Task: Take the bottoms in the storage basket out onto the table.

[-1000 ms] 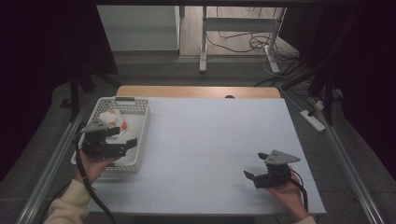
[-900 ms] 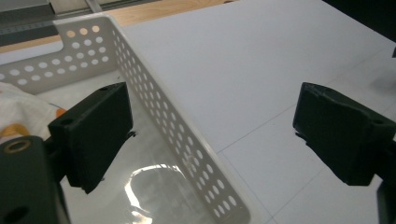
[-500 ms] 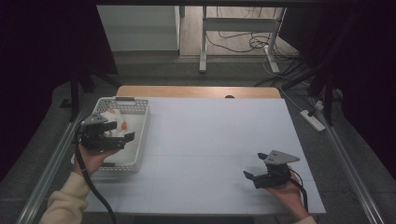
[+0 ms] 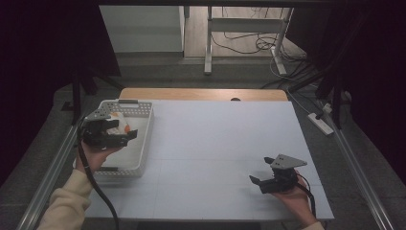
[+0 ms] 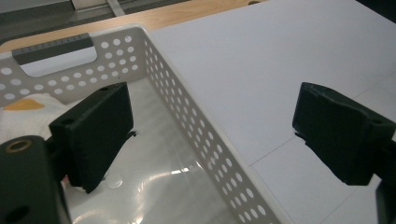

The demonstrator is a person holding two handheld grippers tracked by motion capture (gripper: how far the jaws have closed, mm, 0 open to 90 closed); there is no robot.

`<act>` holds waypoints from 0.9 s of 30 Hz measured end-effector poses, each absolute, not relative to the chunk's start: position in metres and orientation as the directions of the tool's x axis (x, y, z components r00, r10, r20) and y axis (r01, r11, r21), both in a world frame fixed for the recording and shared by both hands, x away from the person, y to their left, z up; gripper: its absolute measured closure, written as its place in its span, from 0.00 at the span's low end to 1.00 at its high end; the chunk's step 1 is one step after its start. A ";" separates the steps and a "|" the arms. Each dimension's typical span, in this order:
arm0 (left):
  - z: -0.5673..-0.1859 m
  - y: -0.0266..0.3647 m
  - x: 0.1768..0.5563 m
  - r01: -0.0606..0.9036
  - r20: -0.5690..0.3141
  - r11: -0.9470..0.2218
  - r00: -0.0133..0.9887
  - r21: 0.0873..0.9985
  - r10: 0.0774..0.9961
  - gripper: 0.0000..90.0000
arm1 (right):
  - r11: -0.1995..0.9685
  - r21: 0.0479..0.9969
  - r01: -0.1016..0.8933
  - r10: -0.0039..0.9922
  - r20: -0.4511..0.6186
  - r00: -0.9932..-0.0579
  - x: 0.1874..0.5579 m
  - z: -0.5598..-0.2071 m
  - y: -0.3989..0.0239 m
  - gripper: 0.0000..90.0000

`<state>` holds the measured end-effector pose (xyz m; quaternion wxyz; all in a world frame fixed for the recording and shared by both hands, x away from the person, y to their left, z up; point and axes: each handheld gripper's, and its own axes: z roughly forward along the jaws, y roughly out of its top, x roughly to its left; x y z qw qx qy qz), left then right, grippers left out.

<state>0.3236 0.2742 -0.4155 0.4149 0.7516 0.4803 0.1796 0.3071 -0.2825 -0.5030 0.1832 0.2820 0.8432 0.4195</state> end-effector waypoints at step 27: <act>-0.418 0.296 0.359 0.636 -0.121 -0.175 0.394 0.752 0.911 0.13 | 0.497 0.806 0.321 0.626 -0.077 -0.776 0.307 -0.504 -0.282 0.10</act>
